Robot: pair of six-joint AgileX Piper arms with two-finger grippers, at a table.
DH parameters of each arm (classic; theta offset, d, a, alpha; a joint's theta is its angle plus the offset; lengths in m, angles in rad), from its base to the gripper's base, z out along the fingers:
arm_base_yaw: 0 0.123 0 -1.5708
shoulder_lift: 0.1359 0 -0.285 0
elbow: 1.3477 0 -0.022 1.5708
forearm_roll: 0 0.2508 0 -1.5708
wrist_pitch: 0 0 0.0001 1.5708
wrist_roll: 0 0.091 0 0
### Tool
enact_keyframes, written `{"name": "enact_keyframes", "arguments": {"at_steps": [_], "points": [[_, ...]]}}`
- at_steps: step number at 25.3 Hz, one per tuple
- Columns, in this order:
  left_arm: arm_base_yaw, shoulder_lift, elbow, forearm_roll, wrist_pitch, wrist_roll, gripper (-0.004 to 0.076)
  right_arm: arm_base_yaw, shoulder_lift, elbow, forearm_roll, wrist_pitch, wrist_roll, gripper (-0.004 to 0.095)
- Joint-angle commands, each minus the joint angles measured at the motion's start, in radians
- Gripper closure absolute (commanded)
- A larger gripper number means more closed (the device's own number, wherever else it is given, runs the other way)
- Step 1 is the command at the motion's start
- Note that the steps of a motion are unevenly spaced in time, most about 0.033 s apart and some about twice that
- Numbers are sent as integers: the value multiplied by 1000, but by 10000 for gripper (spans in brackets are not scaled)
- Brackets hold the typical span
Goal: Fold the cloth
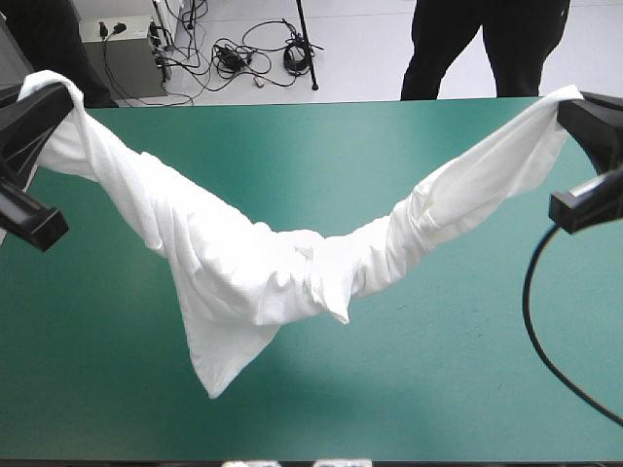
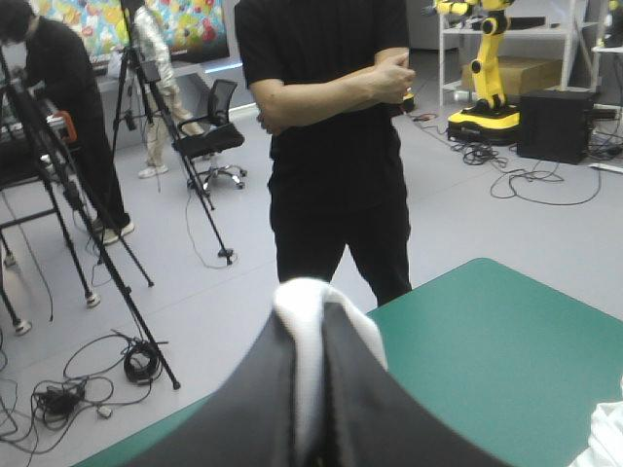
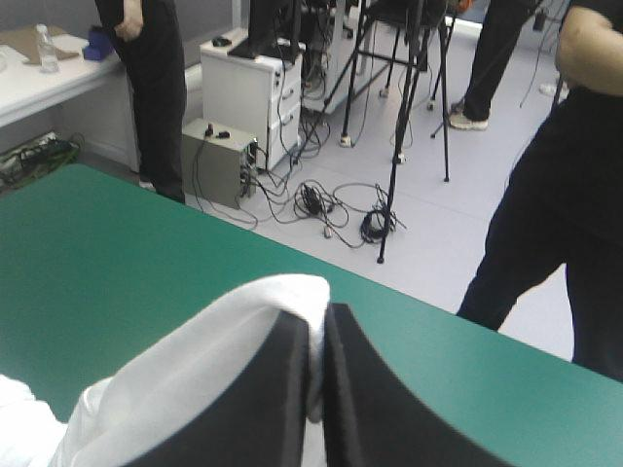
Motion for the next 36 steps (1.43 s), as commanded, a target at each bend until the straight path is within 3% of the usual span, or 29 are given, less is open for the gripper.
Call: {"name": "enact_keyframes", "arguments": {"at_steps": [1,5,12,15,21,29,36], "points": [[-74,-27,-59,85,-5,-23,733,1,-60,-24,47,-57,5,925],[-159,-44,-24,331,84,-170,733,1,-74,27,52,12,28,925],[-196,-29,267,345,122,-171,733,1,-62,370,20,19,37,925],[-196,56,401,405,15,-171,733,1,-5,496,-94,-68,37,925],[-194,268,425,499,-187,-171,733,1,156,510,-278,-258,58,925],[-194,561,420,656,-345,-211,733,1,368,510,-329,-361,62,925],[-168,664,413,645,-468,-258,733,-8,489,510,-367,-401,67,925]]}}
